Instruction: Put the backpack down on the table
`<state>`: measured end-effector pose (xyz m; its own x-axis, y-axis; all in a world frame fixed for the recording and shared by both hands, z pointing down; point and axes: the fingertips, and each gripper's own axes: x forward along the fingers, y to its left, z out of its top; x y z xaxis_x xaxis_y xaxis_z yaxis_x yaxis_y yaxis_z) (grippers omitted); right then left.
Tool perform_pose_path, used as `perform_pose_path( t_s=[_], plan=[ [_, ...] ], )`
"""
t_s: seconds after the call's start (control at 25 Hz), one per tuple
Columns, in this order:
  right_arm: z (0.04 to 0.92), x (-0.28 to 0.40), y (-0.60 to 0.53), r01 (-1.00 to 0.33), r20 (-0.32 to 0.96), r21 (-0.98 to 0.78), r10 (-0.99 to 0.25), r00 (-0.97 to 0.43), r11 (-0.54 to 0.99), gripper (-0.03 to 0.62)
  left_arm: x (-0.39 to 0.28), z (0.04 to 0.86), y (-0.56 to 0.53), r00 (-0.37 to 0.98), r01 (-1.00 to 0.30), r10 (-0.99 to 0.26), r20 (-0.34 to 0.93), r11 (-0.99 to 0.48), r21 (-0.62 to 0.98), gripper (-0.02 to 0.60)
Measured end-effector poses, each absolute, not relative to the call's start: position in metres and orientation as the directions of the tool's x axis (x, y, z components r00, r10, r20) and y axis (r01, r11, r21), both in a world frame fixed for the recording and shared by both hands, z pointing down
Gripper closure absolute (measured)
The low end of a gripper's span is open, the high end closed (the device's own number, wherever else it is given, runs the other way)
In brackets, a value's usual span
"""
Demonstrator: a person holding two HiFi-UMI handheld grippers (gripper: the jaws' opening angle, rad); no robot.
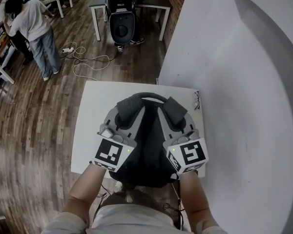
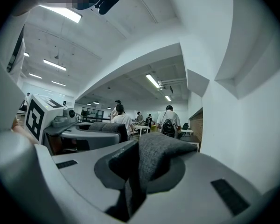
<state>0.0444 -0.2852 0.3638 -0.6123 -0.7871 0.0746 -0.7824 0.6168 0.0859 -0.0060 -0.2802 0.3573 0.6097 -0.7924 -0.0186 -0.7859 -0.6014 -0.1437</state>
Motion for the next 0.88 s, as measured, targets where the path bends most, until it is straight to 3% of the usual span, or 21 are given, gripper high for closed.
perform_pose_path(
  t_s=[0.88],
  plan=[
    [0.422,0.053,-0.313,-0.791,0.198,0.074,-0.786,-0.585,0.607,0.531,-0.009,0.425,-0.312,0.542,-0.809,-0.835,0.098,-0.55,-0.209,0.532]
  ],
)
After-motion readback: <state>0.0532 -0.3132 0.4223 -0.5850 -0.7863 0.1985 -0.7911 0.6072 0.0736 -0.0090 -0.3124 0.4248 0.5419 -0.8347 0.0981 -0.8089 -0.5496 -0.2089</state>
